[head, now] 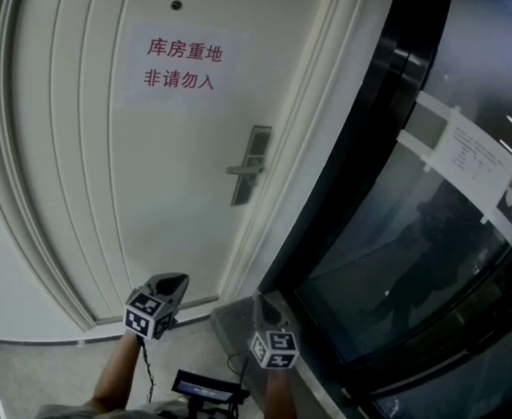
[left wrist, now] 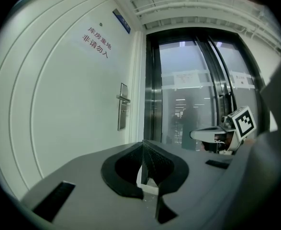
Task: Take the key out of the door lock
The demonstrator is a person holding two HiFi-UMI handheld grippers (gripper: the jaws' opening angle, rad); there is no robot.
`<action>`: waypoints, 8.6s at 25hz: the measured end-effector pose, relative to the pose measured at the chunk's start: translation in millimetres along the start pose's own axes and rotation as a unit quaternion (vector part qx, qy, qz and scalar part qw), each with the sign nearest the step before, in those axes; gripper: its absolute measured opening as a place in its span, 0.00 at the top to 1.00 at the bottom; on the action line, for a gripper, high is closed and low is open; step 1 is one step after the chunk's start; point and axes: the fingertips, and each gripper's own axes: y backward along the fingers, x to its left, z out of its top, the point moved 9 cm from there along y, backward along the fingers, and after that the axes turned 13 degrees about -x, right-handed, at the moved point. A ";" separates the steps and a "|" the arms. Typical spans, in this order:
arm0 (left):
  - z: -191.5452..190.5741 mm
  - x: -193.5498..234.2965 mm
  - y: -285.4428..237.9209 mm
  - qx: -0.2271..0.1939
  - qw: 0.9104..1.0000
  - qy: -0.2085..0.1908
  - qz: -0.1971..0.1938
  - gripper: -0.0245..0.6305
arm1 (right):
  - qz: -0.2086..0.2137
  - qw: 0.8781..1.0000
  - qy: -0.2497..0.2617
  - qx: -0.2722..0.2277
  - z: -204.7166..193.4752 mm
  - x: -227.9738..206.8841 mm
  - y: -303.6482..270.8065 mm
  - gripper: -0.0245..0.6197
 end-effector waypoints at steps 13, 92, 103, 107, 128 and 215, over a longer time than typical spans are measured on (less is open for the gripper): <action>-13.1 22.1 -52.7 0.000 1.000 0.002 0.008 0.95 | 0.004 1.000 0.007 -0.004 -13.7 -37.4 -49.6 0.94; -21.3 125.6 -172.8 -0.028 0.971 0.007 0.239 0.95 | 0.211 0.802 0.553 -0.081 26.9 -104.5 -373.8 0.79; -22.0 130.2 -165.9 -0.026 0.967 0.007 0.253 0.95 | 0.206 0.793 0.567 -0.079 23.8 -99.3 -386.9 0.79; -22.7 130.4 -165.0 -0.026 0.967 0.007 0.255 0.95 | 0.193 0.788 0.579 -0.084 23.9 -100.0 -386.2 0.83; -21.8 126.6 -158.2 -0.030 0.965 0.007 0.259 0.95 | 0.171 0.760 0.622 -0.085 21.1 -96.9 -384.6 0.93; -25.0 117.8 -152.2 -0.034 0.965 0.009 0.258 0.95 | 0.182 0.719 0.666 -0.084 25.3 -93.0 -360.1 0.93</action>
